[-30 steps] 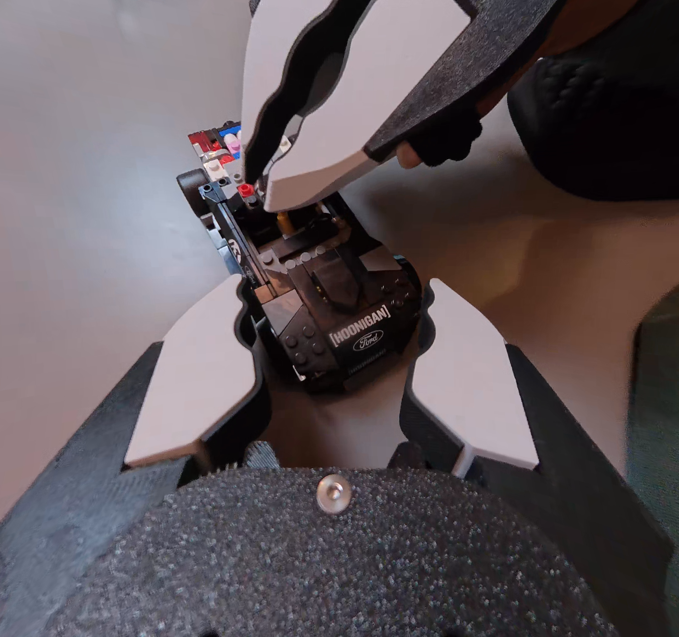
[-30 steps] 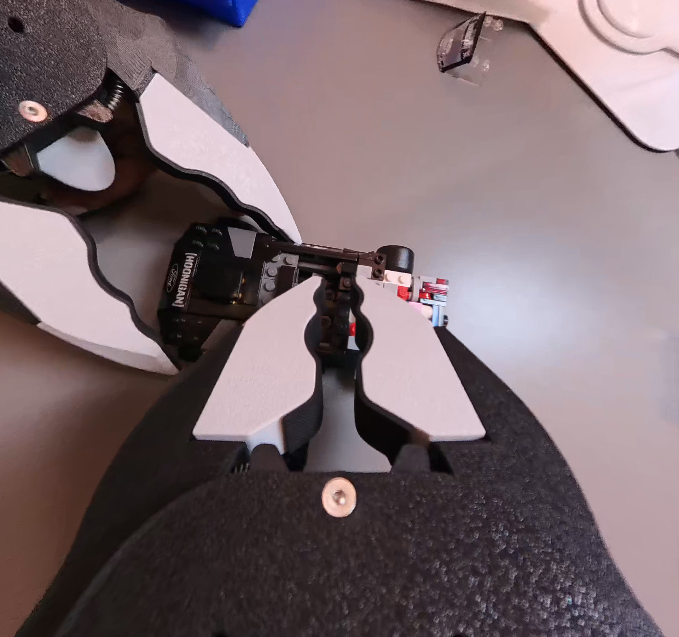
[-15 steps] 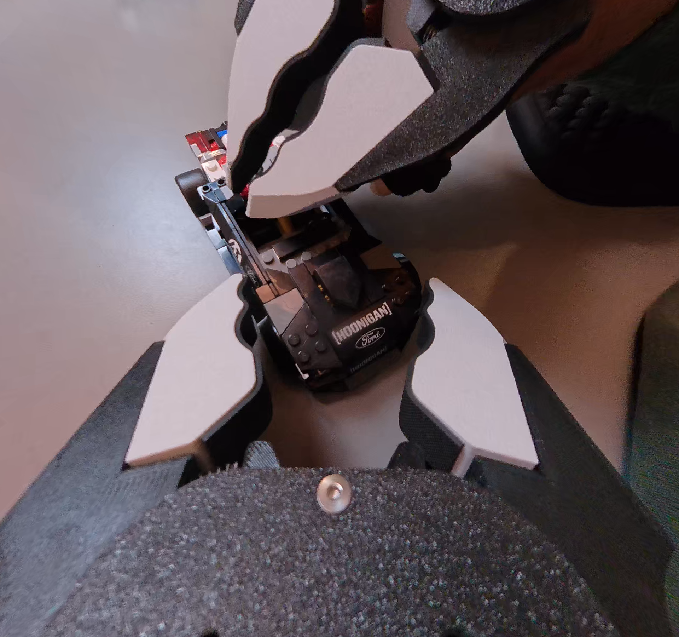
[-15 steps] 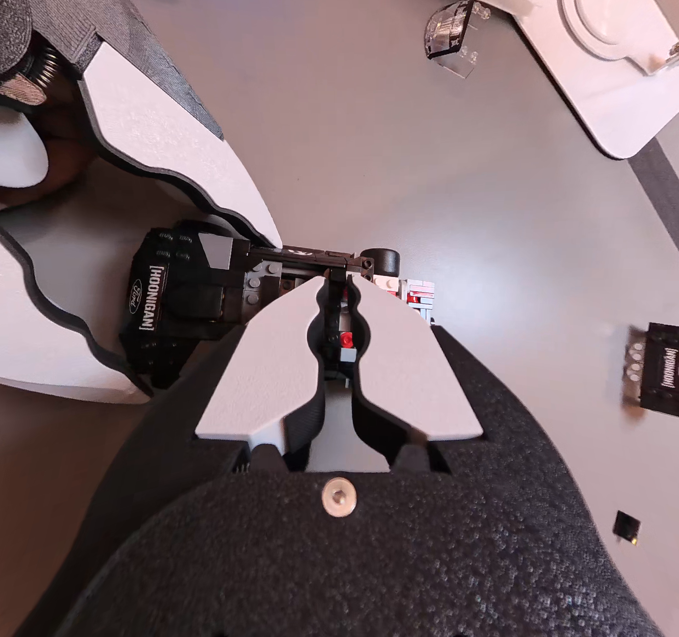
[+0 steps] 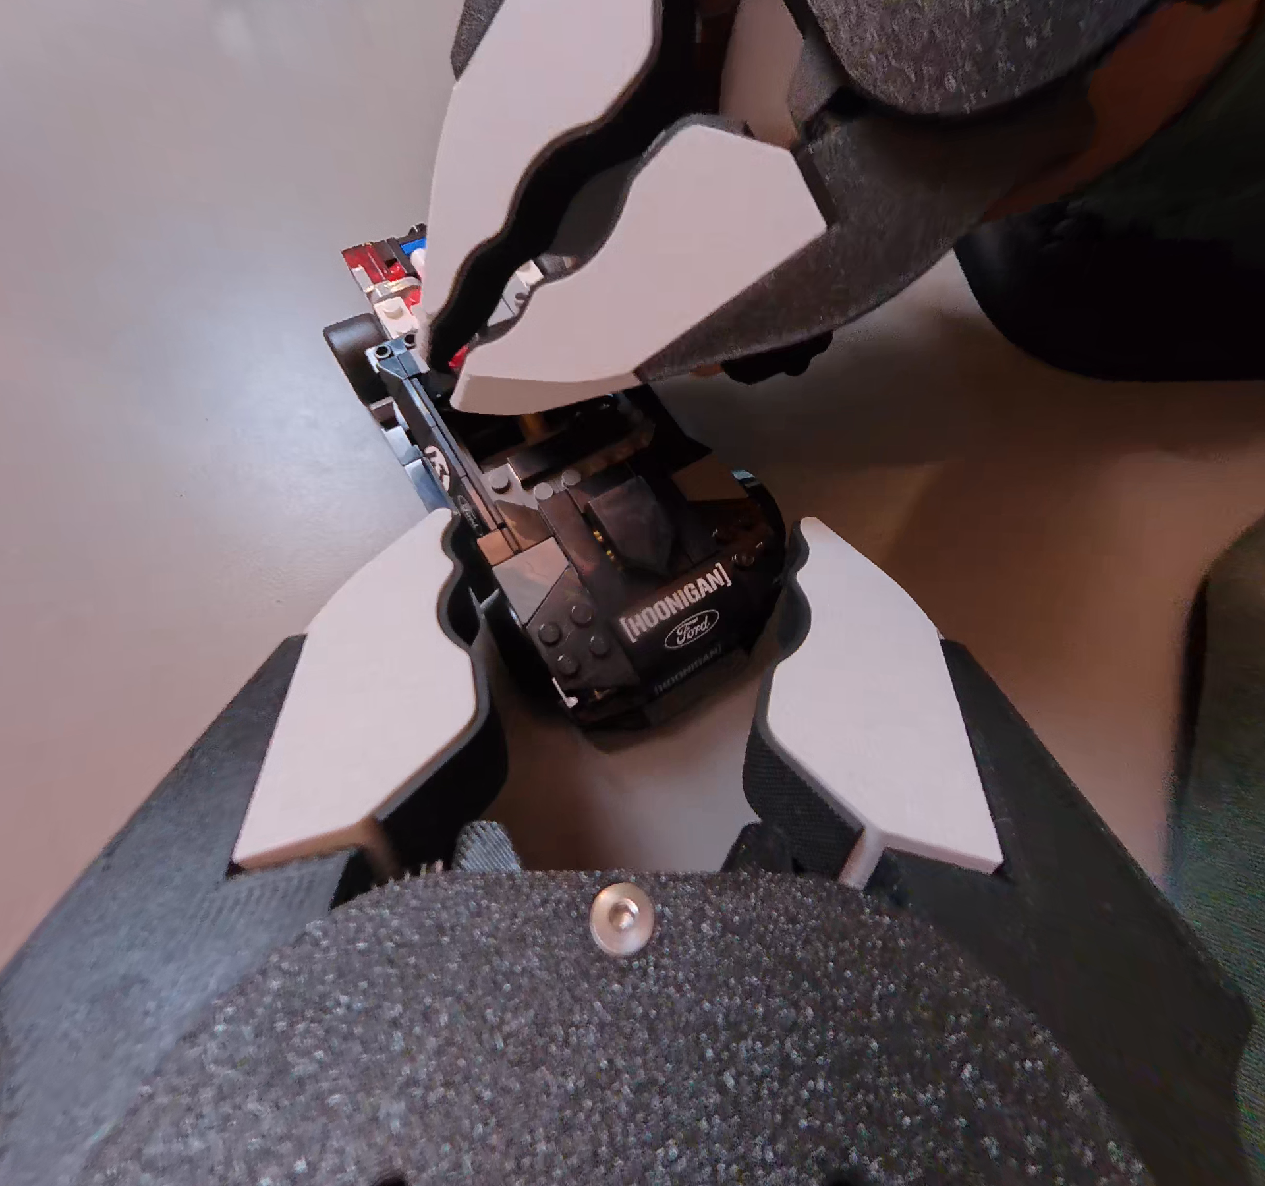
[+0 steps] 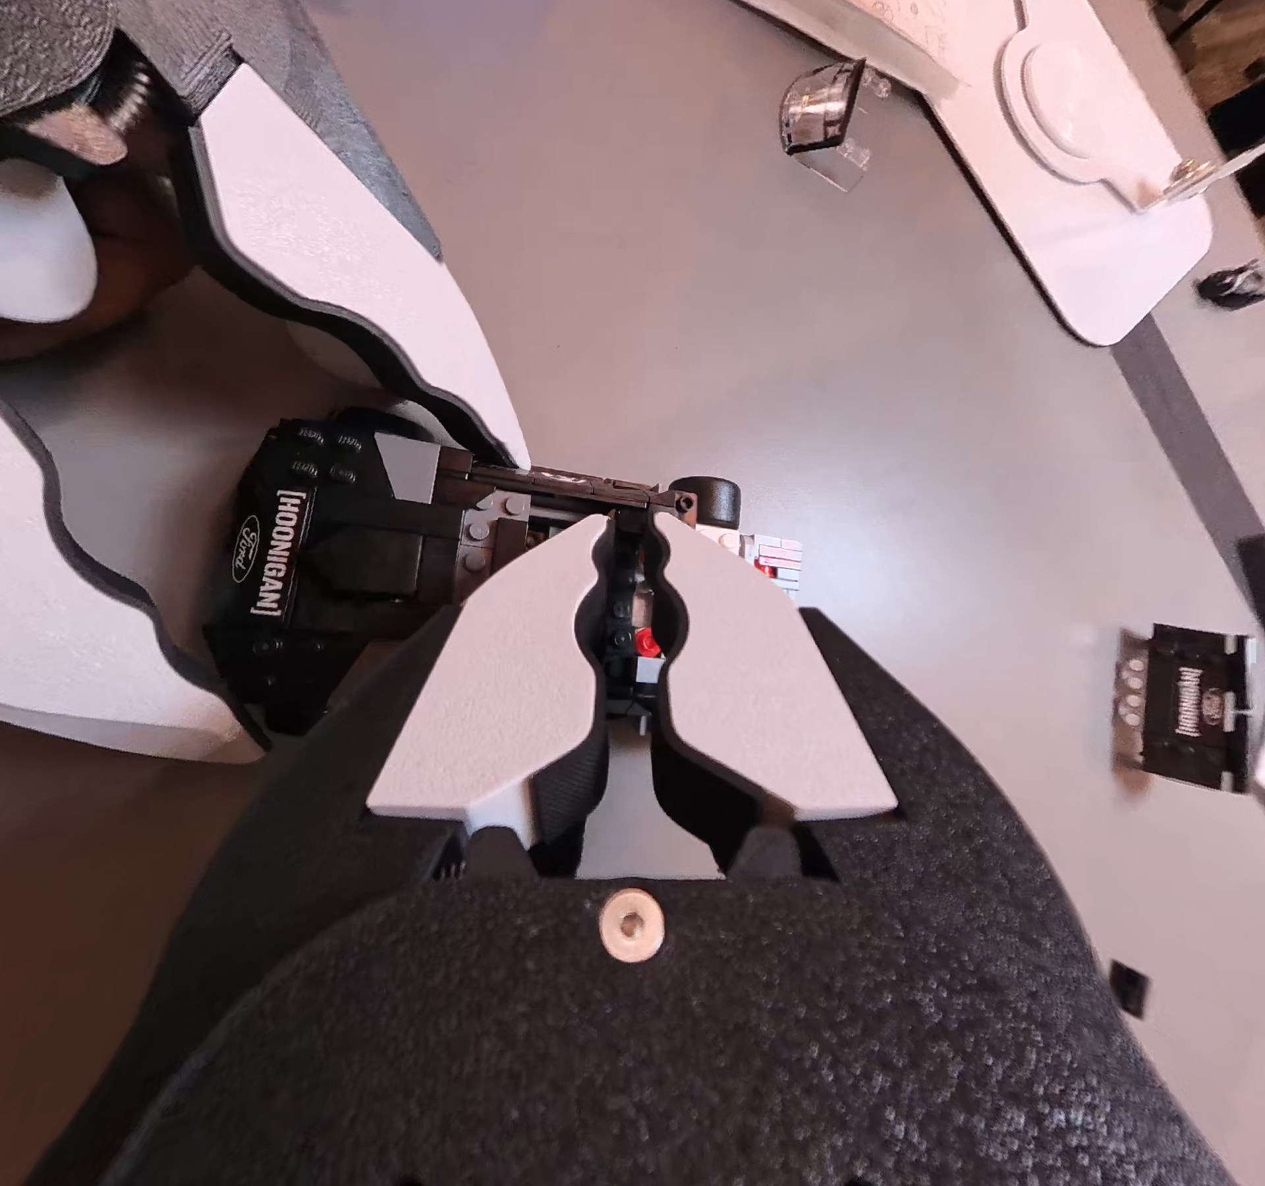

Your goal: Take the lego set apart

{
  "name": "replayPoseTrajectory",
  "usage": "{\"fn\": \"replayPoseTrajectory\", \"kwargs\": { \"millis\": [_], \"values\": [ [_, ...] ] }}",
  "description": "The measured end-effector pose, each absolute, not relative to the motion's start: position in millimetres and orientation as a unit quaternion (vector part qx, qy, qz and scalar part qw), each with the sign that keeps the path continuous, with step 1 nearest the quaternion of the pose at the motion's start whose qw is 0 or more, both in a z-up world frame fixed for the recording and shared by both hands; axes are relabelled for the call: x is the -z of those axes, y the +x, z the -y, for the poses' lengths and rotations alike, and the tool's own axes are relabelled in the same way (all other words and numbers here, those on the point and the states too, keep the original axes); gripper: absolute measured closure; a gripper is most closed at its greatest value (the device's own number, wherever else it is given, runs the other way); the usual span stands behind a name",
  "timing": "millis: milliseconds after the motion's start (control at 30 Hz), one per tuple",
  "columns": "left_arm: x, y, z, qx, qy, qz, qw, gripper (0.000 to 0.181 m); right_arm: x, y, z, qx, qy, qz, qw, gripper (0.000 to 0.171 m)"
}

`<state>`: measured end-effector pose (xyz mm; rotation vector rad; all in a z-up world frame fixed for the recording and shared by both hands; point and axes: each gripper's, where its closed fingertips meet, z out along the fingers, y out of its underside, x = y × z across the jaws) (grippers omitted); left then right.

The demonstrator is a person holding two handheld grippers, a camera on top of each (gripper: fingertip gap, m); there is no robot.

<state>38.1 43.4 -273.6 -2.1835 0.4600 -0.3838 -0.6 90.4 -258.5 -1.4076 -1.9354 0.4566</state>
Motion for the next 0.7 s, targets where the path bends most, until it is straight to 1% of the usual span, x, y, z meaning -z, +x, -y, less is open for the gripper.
{"fn": "replayPoseTrajectory", "kwargs": {
  "millis": [133,267,333,467,567,667,700],
  "values": [
    [274,38,-43,0.155,-0.873,-0.183,0.424,0.095,257,0,-89,-0.153,-0.500,0.755,0.395,0.164],
    [274,37,-43,0.159,-0.874,-0.173,0.424,0.095,252,-2,-75,-0.187,-0.473,0.758,0.409,0.165],
    [273,37,-44,0.164,-0.874,-0.170,0.424,0.095,253,-1,-81,-0.173,-0.478,0.753,0.418,0.164],
    [273,37,-43,0.168,-0.873,-0.170,0.425,0.095,235,2,-79,-0.281,-0.506,0.715,0.393,0.164],
    [266,37,-42,0.197,-0.864,-0.159,0.435,0.095,223,5,-80,-0.360,-0.529,0.674,0.370,0.164],
    [240,27,-42,0.220,-0.842,-0.146,0.470,0.095,208,9,-74,-0.478,-0.546,0.616,0.307,0.164],
    [230,23,-43,0.217,-0.832,-0.148,0.488,0.099,203,11,-73,-0.516,-0.551,0.592,0.282,0.164]
  ]
}}
